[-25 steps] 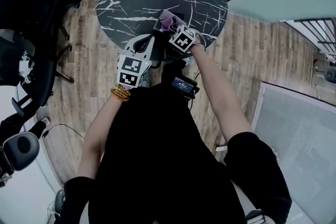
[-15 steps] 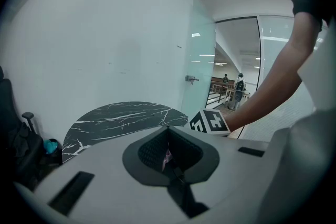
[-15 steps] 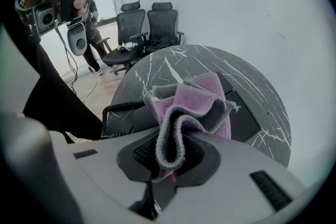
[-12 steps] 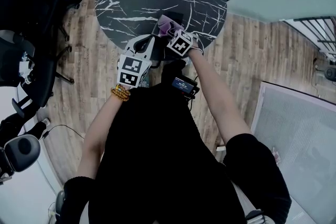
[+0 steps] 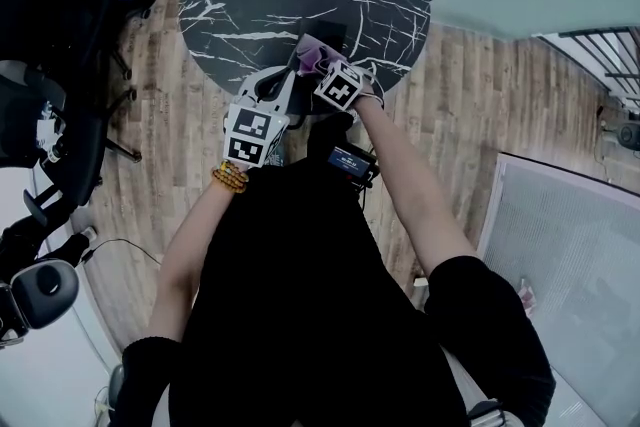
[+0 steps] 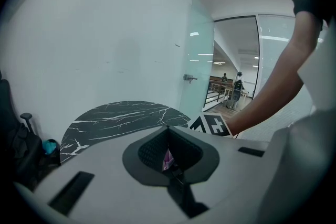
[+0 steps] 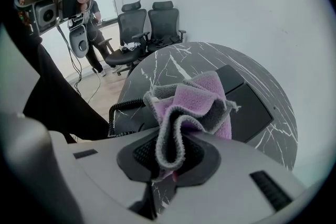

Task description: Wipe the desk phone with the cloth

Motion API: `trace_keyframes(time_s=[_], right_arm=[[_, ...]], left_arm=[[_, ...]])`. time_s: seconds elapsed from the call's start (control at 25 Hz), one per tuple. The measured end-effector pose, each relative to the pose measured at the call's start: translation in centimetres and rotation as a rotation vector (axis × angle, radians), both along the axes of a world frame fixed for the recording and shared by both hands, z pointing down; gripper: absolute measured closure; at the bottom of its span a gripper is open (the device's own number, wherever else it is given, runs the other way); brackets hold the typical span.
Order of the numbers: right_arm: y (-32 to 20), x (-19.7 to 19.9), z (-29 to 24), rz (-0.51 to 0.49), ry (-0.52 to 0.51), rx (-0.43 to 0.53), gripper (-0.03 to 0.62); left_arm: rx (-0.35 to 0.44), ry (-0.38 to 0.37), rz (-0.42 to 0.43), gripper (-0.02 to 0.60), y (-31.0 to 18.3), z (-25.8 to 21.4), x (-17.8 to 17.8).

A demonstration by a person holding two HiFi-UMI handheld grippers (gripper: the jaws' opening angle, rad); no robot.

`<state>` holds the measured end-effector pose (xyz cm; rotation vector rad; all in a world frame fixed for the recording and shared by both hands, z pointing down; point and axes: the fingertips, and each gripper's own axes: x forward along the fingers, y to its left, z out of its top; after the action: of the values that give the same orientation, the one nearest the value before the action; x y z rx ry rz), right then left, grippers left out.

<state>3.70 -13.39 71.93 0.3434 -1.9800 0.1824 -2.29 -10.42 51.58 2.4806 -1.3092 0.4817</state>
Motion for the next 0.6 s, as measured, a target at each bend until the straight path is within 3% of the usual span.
trace_keyframes(time_s=[0.6], right_arm=[[0.99, -0.01, 0.43, 0.011, -0.009, -0.023, 0.54]], left_arm=[[-0.008, 0.002, 0.011, 0.568, 0.03, 0.41, 0.4]])
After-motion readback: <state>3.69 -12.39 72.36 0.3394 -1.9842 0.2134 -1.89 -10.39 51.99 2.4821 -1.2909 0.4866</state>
